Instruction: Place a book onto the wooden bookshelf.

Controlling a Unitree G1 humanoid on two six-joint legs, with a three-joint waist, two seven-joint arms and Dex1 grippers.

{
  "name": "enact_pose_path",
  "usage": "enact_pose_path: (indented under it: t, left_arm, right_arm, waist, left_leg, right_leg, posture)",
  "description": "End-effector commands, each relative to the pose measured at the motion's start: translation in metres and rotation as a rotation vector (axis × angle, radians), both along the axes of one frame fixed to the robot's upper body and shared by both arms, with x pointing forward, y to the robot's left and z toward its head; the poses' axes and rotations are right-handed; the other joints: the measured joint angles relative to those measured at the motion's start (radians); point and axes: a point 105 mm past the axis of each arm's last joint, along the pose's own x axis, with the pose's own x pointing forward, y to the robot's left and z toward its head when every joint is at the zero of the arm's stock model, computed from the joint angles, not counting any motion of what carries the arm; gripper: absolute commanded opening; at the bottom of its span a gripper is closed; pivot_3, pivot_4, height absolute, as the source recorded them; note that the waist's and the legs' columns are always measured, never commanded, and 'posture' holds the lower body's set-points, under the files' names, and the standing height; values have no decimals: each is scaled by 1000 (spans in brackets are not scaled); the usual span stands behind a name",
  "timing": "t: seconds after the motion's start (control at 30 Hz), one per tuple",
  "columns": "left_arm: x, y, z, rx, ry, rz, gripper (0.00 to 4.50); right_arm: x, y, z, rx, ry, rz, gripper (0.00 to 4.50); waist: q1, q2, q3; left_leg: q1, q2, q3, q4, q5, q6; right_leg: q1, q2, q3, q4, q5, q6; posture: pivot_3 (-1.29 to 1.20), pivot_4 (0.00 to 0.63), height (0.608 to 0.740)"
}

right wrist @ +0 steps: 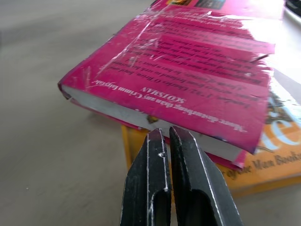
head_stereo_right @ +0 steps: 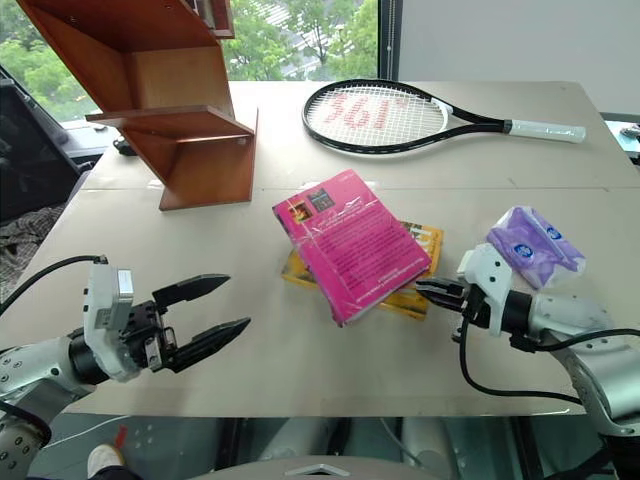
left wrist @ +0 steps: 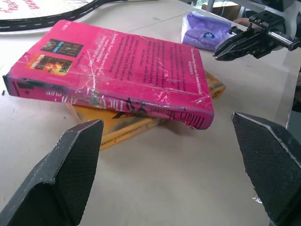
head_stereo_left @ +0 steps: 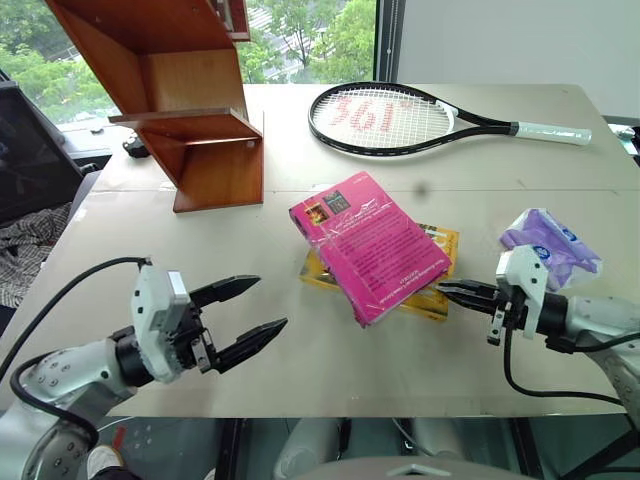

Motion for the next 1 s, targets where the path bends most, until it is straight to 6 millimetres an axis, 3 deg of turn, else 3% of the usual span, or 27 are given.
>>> enact_pose_path:
  t: [0.03, 0.6, 0.87, 1.0]
  left_arm:
    - [-9, -1, 7, 33, -49, -32, 4500]
    - [-26, -19, 17, 60, -55, -162, 4500]
    - [-19, -12, 15, -8, -44, -42, 4500]
    - [-10, 1, 7, -14, -3, 92, 4500]
  right_arm:
    - [2, 6, -1, -18, -3, 43, 26]
    - [34, 45, -4, 16, -17, 70, 26]
    - [42, 53, 2, 63, -47, 64, 26]
    - [43, 40, 11, 75, -106, 15, 26]
  waist:
    - [-1, 0, 0]
    - [-2, 0, 0]
    - [-2, 0, 0]
    - [-1, 0, 0]
  left_leg:
    - [0, 0, 0, 0, 0, 0]
    - [0, 0, 0, 0, 0, 0]
    - [0, 0, 0, 0, 0, 0]
    - [0, 0, 0, 0, 0, 0]
  right_leg:
    - [0, 0, 0, 0, 0, 0]
    - [-1, 0, 0, 0, 0, 0]
    - [-1, 0, 0, 0, 0, 0]
    - [-1, 1, 0, 0, 0, 0]
  posture:
    - [0, 150, 740]
    - [0, 150, 740]
    - [0, 150, 740]
    - [0, 150, 740]
